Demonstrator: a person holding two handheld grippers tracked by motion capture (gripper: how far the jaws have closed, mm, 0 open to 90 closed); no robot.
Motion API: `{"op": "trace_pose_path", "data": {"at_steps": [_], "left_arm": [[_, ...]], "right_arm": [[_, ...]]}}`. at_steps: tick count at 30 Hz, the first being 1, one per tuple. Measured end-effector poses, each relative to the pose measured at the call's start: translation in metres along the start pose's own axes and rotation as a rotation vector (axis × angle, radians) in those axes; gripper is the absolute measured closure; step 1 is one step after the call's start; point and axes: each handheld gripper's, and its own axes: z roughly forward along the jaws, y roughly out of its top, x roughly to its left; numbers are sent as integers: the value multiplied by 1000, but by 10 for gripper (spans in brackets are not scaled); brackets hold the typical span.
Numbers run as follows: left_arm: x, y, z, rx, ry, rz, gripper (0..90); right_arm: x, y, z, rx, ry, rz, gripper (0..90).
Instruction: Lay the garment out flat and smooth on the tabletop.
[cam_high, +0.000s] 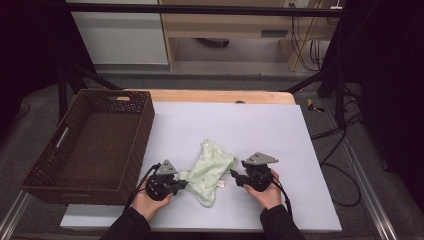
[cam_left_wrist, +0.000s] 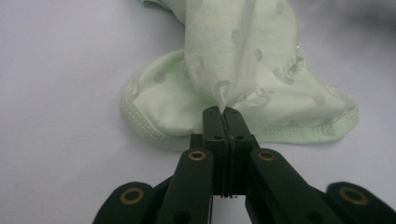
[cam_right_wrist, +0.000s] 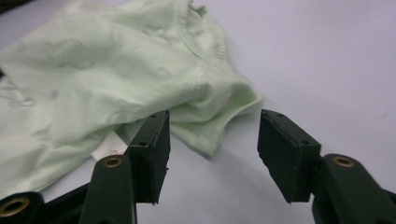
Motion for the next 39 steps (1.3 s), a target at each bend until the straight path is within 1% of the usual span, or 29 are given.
{"op": "trace_pose_path", "data": {"at_steps": [3,4,7,9,10,13,15,19,20,21,24,28,31,32,33,35,37,38,39], "left_arm": [[0,0,0,-8,0,4,887],[0,0,0,-8,0,5,887],[0,0,1,-8,-2,6,887],[0,0,0,-10,-3,6,887],[0,0,0,-11,-3,5,887],[1,0,-1,-17,-2,4,887],[2,0,-2,-21,-1,2,887],[3,0,-4,-32,2,0,888],[3,0,-5,-35,0,-2,888],[3,0,-6,-39,0,-4,888],[4,0,-7,-43,-2,-10,888],[4,1,-7,-48,-4,-11,888],[5,1,-7,-48,-13,-17,888],[5,1,-7,-48,-19,-18,888],[5,0,-7,-49,-26,-17,888],[3,1,-6,-50,-45,-10,888],[1,1,-4,-47,-56,-4,887],[0,1,-3,-45,-60,-1,888],[-2,1,-2,-40,-65,5,886]], "right_arm": [[0,-1,9,29,-5,-16,484],[1,-2,14,36,-6,-23,509],[2,-3,21,60,0,-16,586],[1,-3,23,75,8,-12,684],[1,-4,23,84,2,-21,742],[0,-3,20,91,2,-19,891],[-1,-2,16,94,4,-15,900],[-5,2,2,67,7,1,900],[-6,4,-4,53,13,-1,900],[-7,5,-8,44,10,-4,900],[-10,8,-28,11,9,-12,900],[-14,11,-49,-19,33,-7,900],[-16,11,-59,-16,38,-22,900],[-16,10,-62,-14,37,-14,900],[-17,9,-63,-15,29,-22,900],[-22,6,-63,-7,5,-12,900],[-27,2,-58,3,-22,2,900],[-30,-2,-54,16,-53,3,900],[-33,-4,-51,23,-72,5,900]]}}
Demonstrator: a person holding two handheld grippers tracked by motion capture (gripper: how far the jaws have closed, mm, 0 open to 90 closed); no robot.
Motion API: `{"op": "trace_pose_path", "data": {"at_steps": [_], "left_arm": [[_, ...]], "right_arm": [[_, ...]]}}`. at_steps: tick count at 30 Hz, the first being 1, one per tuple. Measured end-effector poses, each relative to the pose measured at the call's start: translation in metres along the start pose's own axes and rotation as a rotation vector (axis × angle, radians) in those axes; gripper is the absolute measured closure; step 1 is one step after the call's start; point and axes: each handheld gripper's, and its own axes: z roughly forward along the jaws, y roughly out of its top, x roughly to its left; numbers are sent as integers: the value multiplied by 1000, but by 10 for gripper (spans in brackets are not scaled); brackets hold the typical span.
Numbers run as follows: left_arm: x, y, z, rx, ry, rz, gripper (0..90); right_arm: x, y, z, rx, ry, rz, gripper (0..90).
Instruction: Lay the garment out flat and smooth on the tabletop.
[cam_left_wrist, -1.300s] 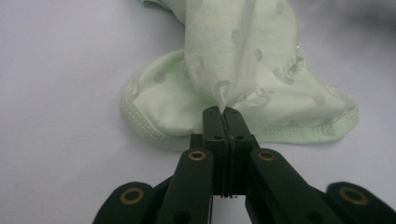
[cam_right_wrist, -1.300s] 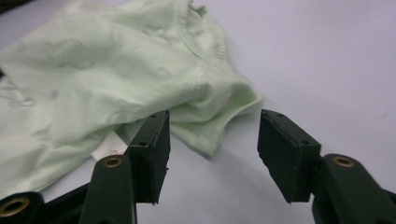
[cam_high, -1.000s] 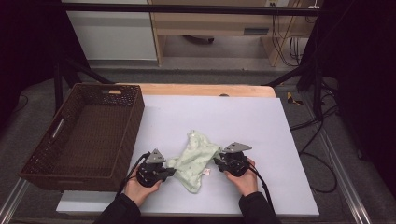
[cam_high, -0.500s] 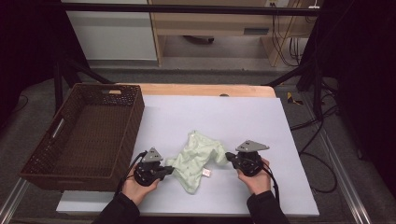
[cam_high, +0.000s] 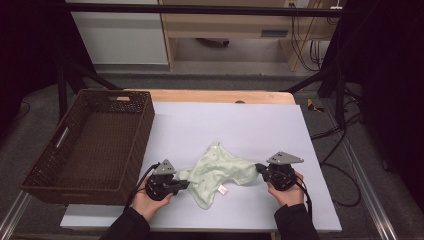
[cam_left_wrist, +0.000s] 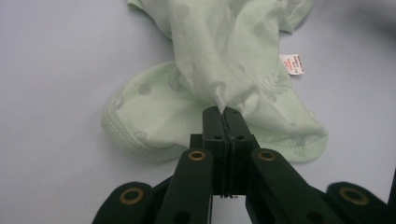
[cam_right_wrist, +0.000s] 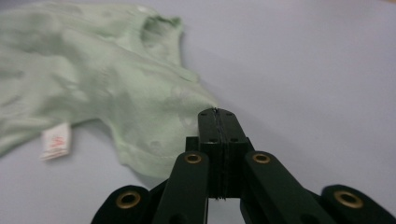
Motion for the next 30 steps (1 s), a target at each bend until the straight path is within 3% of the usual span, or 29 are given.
{"op": "trace_pose_path", "data": {"at_steps": [2,5,8,9,13,15,19,24,30], "left_arm": [[-1,0,2,-1,0,9,869],[0,0,0,-44,19,12,729],[7,1,-6,-140,76,7,493],[9,2,-8,-150,87,-3,417],[23,1,-8,-167,155,-38,305],[29,1,-5,-150,171,-57,305],[33,4,4,-132,185,-16,320],[35,4,17,-70,184,29,425],[34,4,23,-31,154,57,617]], "right_arm": [[-5,-7,8,31,-22,18,900],[-10,-13,16,63,-45,33,819],[-12,-13,13,27,-39,56,724],[-13,-13,10,4,-35,64,689],[-17,-15,7,-26,-25,84,585],[-17,-17,9,-21,-10,99,555],[-11,-18,13,-27,29,78,497],[7,-15,15,-54,118,44,487],[33,-12,27,-17,185,14,515]]}}
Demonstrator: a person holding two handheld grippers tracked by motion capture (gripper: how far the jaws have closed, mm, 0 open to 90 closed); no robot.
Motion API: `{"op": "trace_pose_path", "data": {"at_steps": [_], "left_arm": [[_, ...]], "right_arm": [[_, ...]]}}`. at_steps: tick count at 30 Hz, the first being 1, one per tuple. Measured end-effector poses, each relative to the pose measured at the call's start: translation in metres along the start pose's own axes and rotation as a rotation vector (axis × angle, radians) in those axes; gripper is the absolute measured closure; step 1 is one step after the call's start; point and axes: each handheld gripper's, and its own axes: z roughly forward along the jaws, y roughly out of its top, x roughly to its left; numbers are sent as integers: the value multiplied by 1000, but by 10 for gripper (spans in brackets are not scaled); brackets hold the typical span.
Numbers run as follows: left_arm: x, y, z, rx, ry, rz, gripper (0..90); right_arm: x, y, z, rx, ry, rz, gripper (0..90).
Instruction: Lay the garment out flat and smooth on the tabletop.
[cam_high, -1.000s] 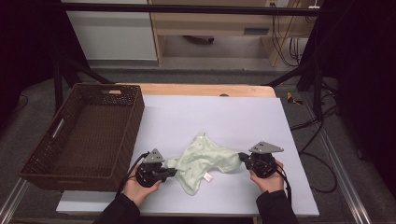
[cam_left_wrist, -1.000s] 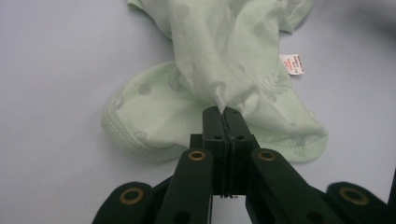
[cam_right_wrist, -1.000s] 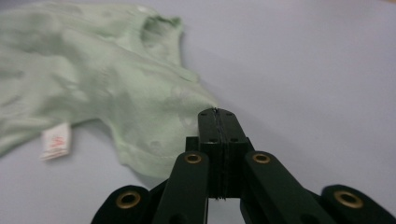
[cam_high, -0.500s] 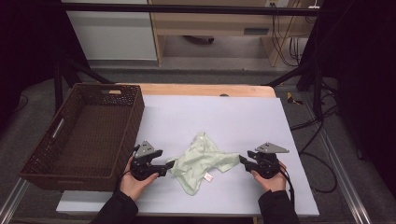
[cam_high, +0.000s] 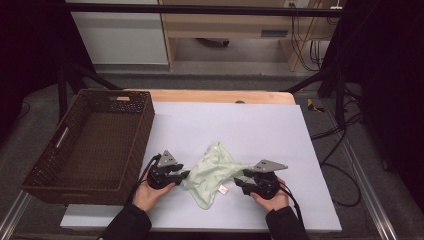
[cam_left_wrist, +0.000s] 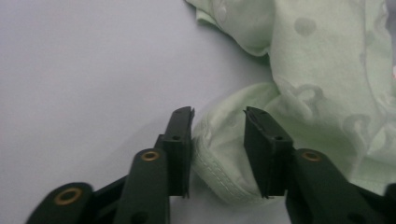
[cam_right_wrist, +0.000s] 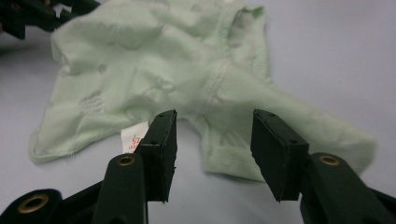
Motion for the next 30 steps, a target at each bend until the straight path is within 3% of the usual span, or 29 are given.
{"op": "trace_pose_path", "data": {"at_steps": [4,7,9,13,16,21,25,30], "left_arm": [[-3,0,0,30,-10,5,747],[-8,0,-1,47,1,16,810],[-9,0,-2,55,-14,-11,827],[-11,1,-6,44,-14,-14,836],[-12,1,-13,26,-25,-27,836],[-12,-1,-25,13,-65,-80,836],[-21,-6,-35,18,-106,-114,836],[-39,-7,-34,73,-122,-122,836]], "right_arm": [[5,-4,13,50,-17,-17,570],[4,-7,18,72,-32,-15,659],[4,-7,20,79,-41,-14,725],[3,-7,20,81,-50,-16,850],[3,-6,18,85,-49,-11,878],[2,-3,-1,61,-30,-6,882],[-2,-5,-22,43,-5,-23,882],[-11,-14,-42,31,-12,-3,881]]}}
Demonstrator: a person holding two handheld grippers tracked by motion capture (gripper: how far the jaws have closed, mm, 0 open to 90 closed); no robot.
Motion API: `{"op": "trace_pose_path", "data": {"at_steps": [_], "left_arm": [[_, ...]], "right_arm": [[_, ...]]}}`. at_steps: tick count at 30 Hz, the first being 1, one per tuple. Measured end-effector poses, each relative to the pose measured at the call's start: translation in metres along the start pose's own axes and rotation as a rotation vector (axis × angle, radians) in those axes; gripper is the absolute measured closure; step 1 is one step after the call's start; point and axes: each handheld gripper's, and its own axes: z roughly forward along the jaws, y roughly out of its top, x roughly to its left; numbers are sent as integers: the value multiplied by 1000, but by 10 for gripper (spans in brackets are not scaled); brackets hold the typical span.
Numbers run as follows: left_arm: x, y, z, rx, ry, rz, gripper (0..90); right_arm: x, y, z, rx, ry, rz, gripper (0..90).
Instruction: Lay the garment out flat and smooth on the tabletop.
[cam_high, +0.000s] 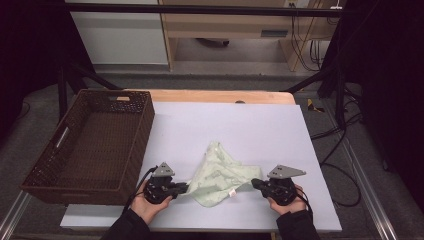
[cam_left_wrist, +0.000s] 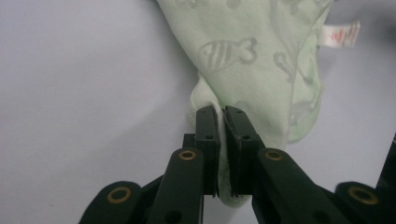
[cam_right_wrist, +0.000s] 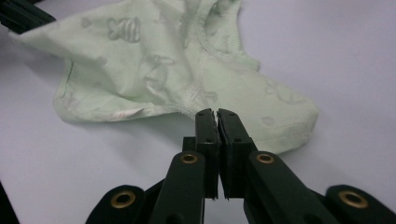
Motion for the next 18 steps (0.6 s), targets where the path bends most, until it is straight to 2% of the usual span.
{"op": "trace_pose_path", "data": {"at_steps": [4,6,8,12,15,18], "left_arm": [[-3,-2,5,32,17,2,827],[-1,-2,5,23,27,-1,806],[2,-1,4,0,45,3,746],[9,1,3,-68,63,-1,545],[13,4,4,-117,72,12,386],[18,9,7,-154,60,26,288]], "right_arm": [[-4,-10,-6,22,10,12,879],[-5,-14,-3,52,10,7,874],[-5,-15,1,72,17,3,851],[-5,-14,1,39,16,7,714],[-9,-13,-2,-10,-6,21,594],[-13,-12,-2,-35,-46,42,497]]}}
